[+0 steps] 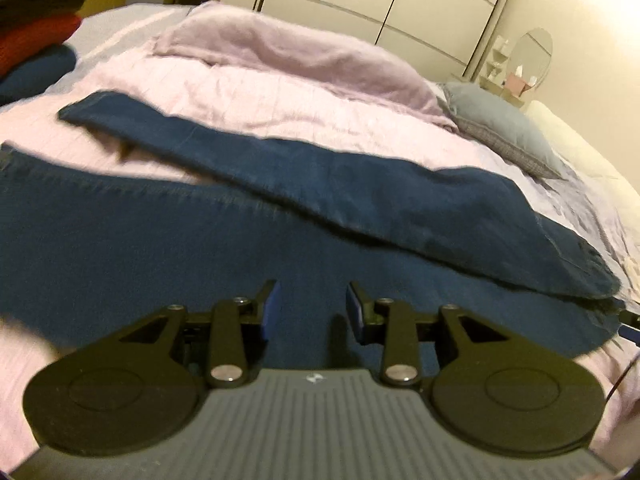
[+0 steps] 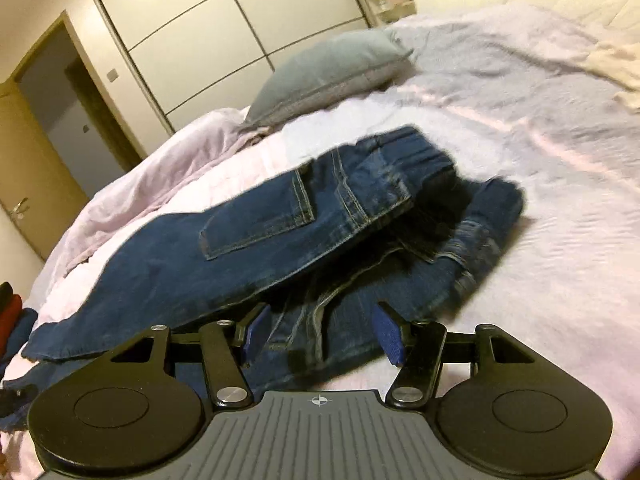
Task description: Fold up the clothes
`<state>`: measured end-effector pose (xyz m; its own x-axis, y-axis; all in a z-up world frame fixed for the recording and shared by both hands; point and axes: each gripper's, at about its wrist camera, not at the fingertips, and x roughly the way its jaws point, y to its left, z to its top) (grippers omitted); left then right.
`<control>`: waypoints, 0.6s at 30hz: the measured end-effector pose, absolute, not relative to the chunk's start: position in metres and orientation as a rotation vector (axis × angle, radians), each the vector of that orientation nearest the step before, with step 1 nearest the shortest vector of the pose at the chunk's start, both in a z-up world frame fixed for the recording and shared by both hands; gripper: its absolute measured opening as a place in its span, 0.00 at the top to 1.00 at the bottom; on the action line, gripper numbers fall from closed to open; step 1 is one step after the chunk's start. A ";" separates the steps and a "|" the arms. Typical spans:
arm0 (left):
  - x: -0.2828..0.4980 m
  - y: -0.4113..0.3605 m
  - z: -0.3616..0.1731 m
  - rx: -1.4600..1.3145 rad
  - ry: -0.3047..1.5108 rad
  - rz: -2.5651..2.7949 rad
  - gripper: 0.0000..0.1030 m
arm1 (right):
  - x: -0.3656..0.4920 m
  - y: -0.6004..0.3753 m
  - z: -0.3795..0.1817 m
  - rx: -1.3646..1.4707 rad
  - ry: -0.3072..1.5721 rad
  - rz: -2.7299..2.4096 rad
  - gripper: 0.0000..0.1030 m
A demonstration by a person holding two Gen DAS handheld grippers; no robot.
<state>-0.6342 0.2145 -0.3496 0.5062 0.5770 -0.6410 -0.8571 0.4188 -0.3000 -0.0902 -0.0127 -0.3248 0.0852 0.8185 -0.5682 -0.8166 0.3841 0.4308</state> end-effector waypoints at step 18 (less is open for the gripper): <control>-0.640 0.179 -0.320 -0.727 0.464 1.060 0.63 | -0.075 -0.062 -0.300 0.340 1.027 1.191 0.42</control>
<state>-0.6399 0.1793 -0.3197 0.4287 0.6154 -0.6614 -0.9034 0.2952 -0.3110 -0.0750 -0.0623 -0.3000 0.0081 0.8798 -0.4754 -0.6000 0.3845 0.7015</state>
